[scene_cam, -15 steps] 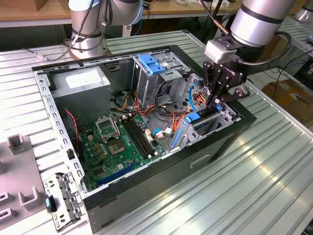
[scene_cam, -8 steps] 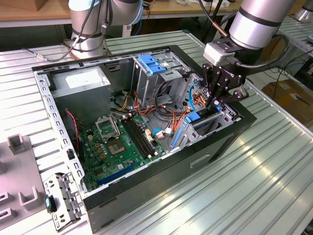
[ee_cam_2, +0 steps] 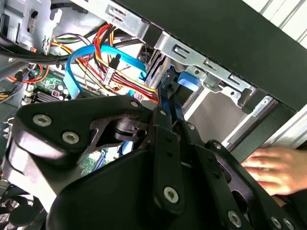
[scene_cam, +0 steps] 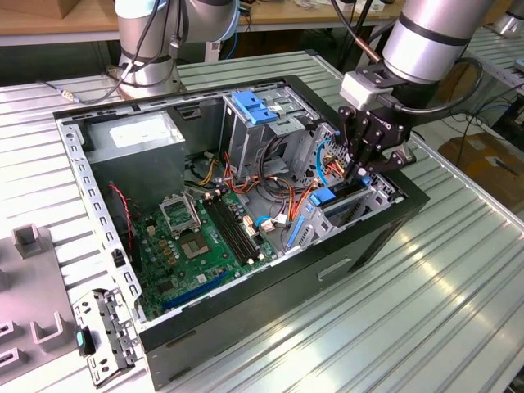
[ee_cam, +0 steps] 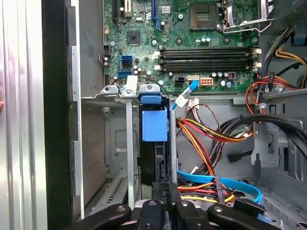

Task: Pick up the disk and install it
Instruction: 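Insert the first disk wire, then insert the second disk wire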

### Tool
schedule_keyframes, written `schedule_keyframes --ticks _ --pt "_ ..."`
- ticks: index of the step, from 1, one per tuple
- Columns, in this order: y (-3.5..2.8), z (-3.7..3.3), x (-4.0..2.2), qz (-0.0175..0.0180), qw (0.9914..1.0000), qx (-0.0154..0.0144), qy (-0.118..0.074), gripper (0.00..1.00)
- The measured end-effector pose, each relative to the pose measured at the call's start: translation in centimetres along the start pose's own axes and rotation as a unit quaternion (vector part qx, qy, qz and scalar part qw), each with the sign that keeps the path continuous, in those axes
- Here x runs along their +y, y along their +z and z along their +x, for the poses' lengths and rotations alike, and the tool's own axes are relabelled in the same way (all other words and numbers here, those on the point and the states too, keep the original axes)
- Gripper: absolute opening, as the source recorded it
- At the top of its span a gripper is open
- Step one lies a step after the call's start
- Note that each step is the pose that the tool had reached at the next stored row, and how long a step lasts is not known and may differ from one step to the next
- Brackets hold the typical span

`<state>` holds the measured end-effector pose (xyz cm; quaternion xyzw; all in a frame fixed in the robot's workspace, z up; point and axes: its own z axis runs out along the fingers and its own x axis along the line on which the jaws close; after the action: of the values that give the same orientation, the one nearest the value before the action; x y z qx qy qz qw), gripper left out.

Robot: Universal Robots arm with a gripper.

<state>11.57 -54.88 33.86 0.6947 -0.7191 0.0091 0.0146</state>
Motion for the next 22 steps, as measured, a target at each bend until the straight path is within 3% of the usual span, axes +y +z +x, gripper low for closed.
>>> schedule_keyframes --ticks 2,6,8,9,22 --pt "-0.27 0.00 -0.01 0.0000 1.00000 0.0011 0.000 0.24" --pt "-1.64 0.03 -0.01 0.0001 1.00000 0.0014 0.000 0.24" --pt "-1.70 0.03 -0.01 0.0001 1.00000 0.0012 0.000 0.24" --pt "-1.74 0.04 -0.01 0.0001 1.00000 0.0013 0.000 0.11" --pt "-1.84 0.04 -0.01 0.0001 1.00000 0.0014 0.000 0.11"
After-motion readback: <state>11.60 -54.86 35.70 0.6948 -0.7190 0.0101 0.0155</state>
